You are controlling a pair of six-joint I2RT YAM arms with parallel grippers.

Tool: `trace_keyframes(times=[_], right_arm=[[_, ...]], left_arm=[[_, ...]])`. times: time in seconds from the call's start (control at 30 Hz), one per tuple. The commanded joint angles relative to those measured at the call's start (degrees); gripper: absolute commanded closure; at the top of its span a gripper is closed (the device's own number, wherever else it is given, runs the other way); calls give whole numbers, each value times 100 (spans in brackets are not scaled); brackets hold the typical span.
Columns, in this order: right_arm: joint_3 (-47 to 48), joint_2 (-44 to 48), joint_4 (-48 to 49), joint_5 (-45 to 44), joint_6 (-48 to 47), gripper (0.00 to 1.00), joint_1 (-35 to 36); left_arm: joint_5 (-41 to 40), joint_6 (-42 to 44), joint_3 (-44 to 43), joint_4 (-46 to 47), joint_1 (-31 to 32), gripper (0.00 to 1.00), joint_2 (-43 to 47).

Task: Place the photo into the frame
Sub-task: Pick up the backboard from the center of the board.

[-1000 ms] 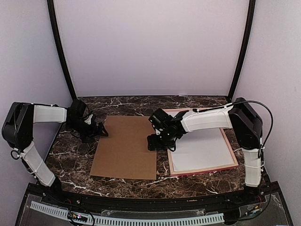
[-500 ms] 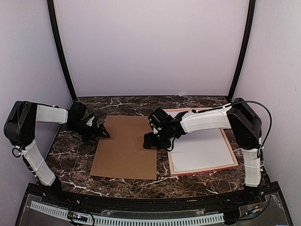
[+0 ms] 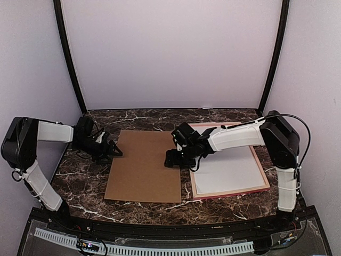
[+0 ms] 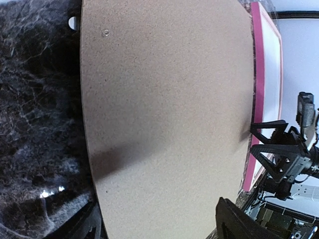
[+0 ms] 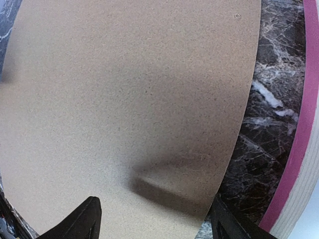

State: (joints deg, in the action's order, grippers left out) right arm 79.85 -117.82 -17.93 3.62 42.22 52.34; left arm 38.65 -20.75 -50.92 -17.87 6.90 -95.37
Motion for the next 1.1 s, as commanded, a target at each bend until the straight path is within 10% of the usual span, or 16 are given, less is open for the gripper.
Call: trace_keyframes(times=[0.0, 1.07], right_arm=[[-206, -113, 222, 333, 12, 24, 84], [-1330, 45, 2223, 1586, -625, 24, 48]], left_arm=[[1314, -37, -7, 395, 153, 20, 685], [1552, 161, -511, -232, 159, 58, 1684]])
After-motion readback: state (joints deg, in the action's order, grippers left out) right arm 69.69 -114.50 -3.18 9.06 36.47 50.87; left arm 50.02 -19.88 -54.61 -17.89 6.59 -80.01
